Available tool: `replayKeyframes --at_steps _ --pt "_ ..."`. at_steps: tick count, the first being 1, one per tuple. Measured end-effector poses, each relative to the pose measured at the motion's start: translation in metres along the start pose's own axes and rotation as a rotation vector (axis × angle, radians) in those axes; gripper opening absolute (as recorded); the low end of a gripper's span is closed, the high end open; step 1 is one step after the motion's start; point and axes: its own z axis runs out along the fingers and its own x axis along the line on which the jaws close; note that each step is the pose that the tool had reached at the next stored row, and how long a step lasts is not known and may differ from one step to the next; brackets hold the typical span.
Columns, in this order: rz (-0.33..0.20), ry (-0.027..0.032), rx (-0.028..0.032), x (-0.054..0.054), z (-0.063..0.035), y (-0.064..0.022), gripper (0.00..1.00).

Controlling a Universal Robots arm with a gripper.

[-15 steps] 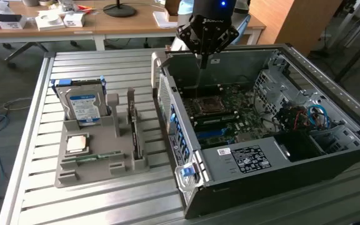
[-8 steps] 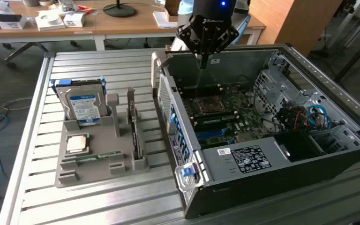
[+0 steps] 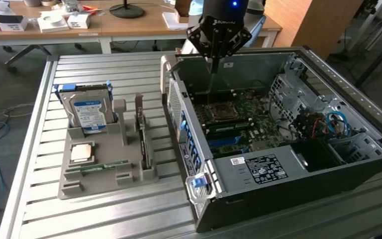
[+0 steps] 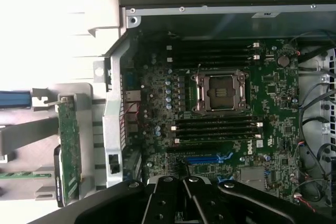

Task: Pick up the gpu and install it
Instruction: 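Reach for the gpu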

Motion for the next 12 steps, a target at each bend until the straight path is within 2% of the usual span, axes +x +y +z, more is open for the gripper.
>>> replayKeyframes --at_steps 12 --pt "0.0 0.0 0.0 0.021 -0.0004 -0.0016 0.11"
